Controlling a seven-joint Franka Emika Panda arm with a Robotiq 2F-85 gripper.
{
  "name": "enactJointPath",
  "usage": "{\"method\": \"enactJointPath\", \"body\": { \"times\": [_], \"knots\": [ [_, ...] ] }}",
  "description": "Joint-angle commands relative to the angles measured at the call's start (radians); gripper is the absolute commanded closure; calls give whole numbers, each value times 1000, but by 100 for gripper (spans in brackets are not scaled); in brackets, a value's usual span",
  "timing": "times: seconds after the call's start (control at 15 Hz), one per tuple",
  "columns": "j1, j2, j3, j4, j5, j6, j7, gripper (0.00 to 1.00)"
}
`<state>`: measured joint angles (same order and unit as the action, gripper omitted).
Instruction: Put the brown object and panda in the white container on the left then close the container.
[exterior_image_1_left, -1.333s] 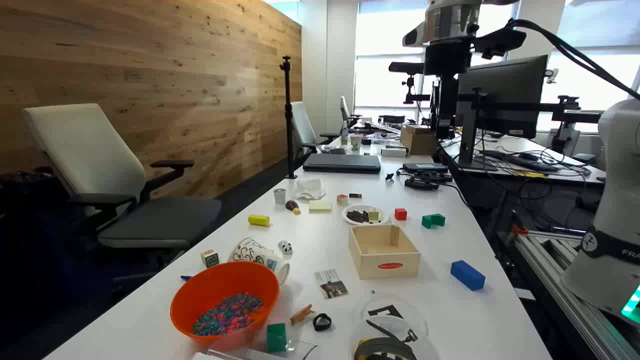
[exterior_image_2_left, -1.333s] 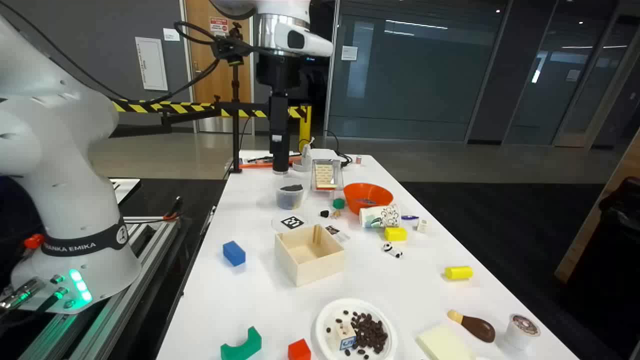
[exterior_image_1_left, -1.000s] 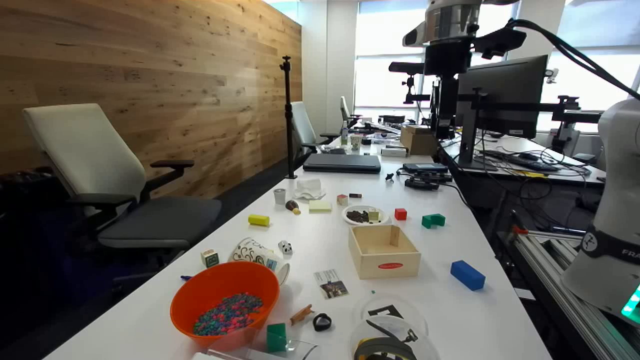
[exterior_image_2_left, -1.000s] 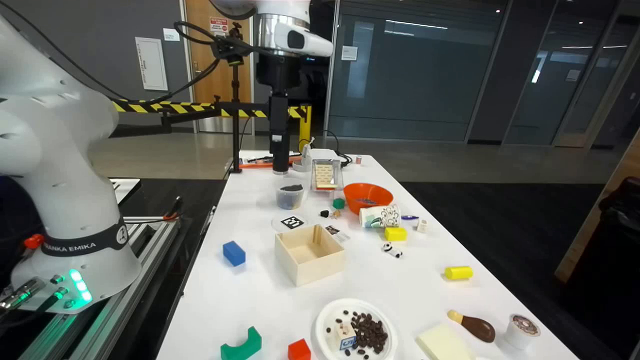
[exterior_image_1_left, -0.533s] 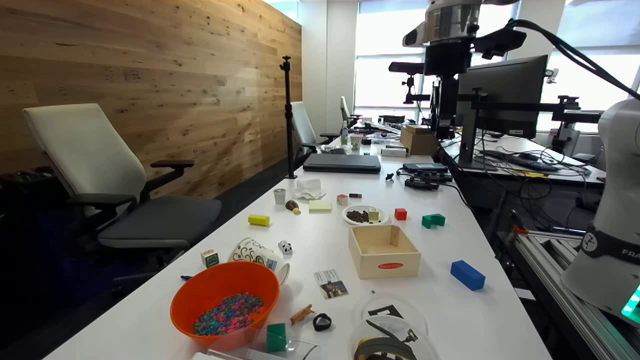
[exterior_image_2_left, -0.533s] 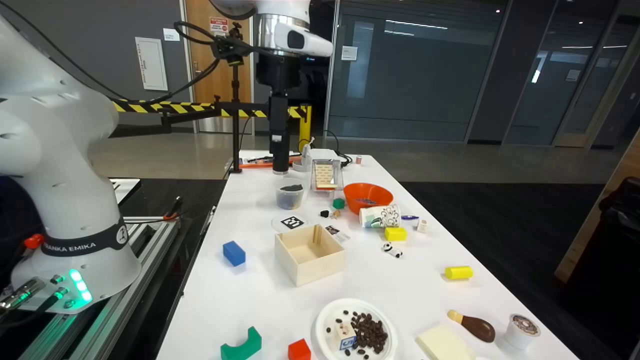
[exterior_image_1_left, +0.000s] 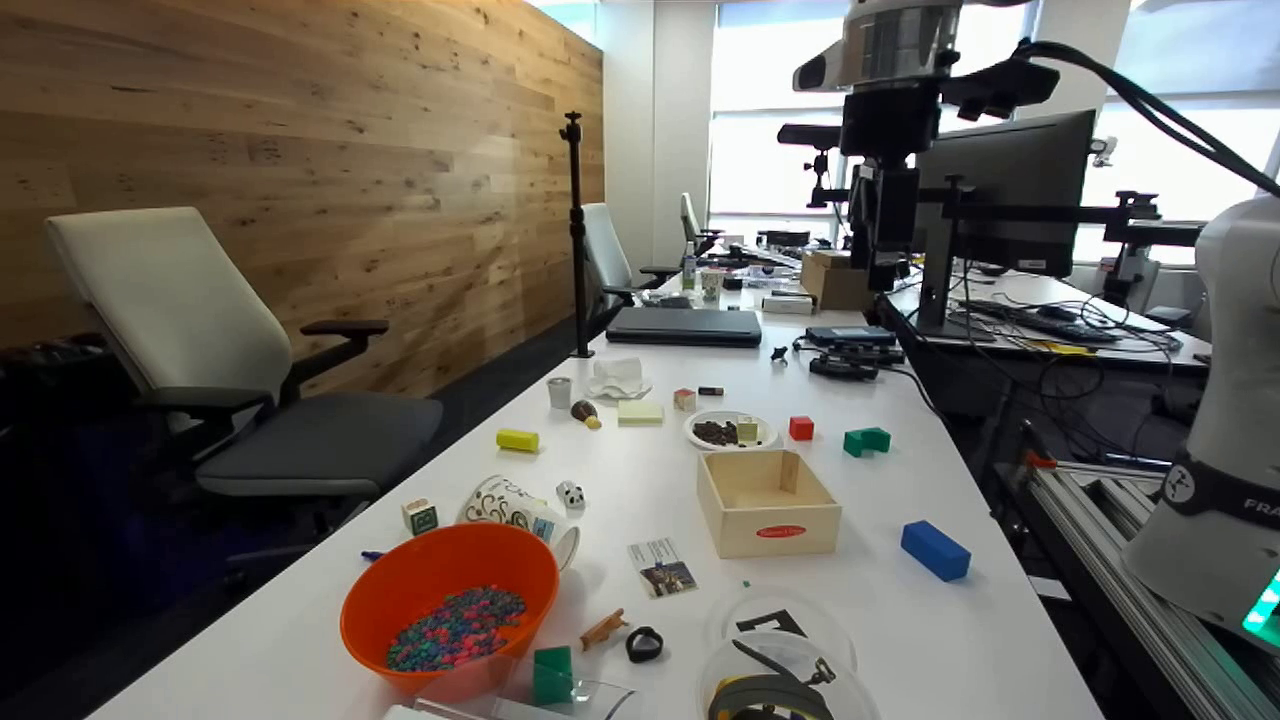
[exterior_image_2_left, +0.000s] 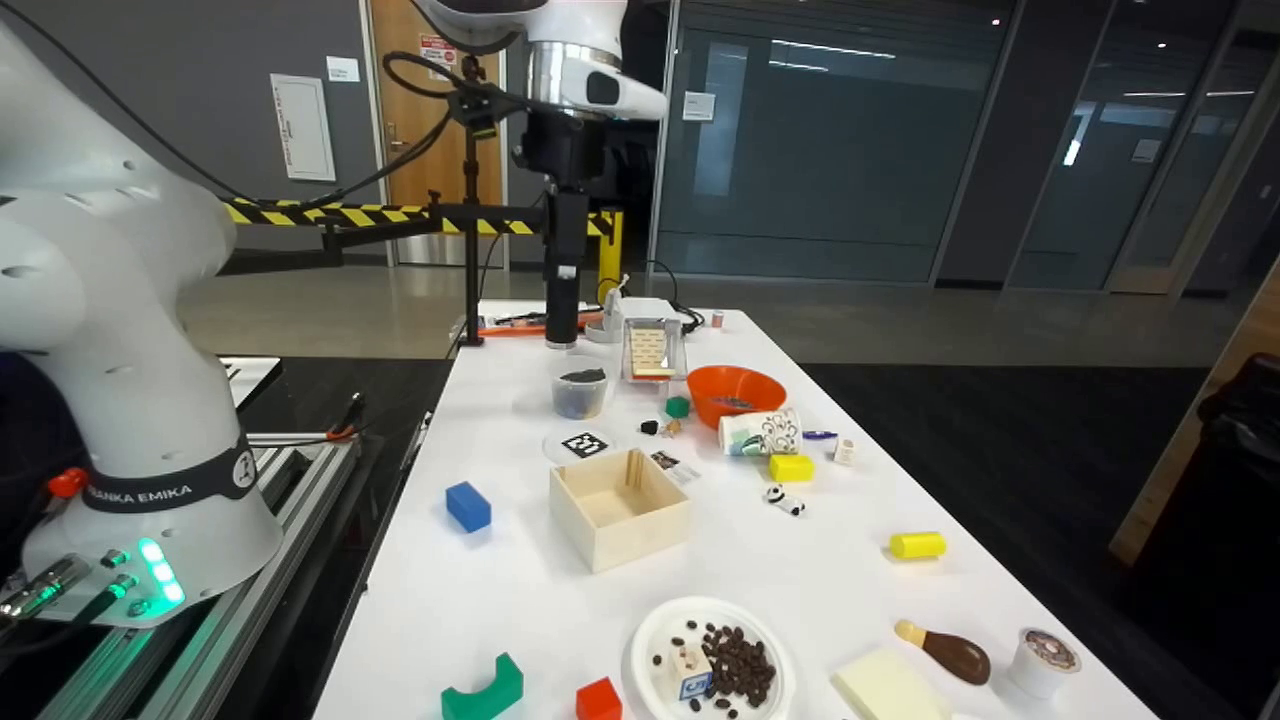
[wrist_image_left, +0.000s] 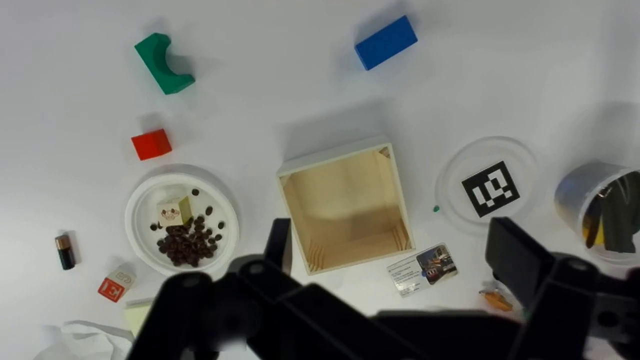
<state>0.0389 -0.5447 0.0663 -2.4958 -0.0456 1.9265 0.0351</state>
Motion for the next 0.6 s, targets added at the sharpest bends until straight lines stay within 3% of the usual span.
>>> {"method": "enactJointPath", "body": {
  "times": [0.0,0.33,0.47,0.53],
  "knots": [
    [32,77,45,72,-9,31,10,0],
    [73,189,95,132,14,134,29,0],
    [115,255,63,177,115,79,-61,0],
    [88,179,87,112,36,119,2,0]
  ]
}}
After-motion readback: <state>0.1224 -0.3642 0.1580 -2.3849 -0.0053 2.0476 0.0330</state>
